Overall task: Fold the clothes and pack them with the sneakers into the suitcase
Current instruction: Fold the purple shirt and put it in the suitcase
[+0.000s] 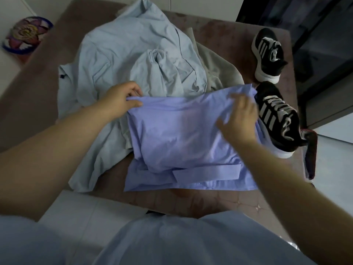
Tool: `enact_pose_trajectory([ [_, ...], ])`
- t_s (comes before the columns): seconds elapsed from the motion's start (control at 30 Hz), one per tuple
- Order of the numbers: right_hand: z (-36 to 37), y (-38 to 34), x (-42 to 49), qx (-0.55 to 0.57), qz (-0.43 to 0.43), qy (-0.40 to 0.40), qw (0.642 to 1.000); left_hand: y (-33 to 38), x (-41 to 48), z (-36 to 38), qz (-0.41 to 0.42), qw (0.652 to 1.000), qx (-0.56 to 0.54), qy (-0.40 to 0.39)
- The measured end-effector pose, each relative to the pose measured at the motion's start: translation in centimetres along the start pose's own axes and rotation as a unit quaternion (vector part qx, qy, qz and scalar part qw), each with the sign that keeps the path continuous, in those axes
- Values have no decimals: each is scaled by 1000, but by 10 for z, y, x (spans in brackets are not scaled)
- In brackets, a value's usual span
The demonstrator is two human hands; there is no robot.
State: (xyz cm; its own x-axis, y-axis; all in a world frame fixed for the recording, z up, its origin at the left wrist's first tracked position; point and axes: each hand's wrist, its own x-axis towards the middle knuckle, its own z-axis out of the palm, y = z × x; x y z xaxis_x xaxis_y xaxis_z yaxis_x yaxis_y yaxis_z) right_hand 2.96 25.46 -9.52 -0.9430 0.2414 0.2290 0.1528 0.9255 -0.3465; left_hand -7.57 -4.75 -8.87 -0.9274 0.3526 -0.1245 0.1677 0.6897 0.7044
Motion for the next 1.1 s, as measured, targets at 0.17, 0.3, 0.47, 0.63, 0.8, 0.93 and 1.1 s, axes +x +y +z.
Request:
enact_pose_trajectory([
  [0.17,36,-102,-107,132,-228,-192,945,4,4,5,7,998,59,-5],
  [0.3,63,-129,-139,45,-195,-320,926,10,2,5,-14,985,165,-58],
  [0.47,83,-133,-146,-55,-209,-264,940,6,0,2,14,983,165,-76],
  [0.63,91,-128,-148,-65,-253,-169,950,10,-5,2,8,985,155,-69],
  [0.8,85,-119,-138,39,-189,-186,963,6,-4,-3,35,985,151,-70],
  [0.93,64,-106,-138,297,-15,-250,922,7,1,-5,60,984,154,-67],
  [1.1,18,-90,-135,521,117,-175,827,42,17,-9,38,990,108,-78],
])
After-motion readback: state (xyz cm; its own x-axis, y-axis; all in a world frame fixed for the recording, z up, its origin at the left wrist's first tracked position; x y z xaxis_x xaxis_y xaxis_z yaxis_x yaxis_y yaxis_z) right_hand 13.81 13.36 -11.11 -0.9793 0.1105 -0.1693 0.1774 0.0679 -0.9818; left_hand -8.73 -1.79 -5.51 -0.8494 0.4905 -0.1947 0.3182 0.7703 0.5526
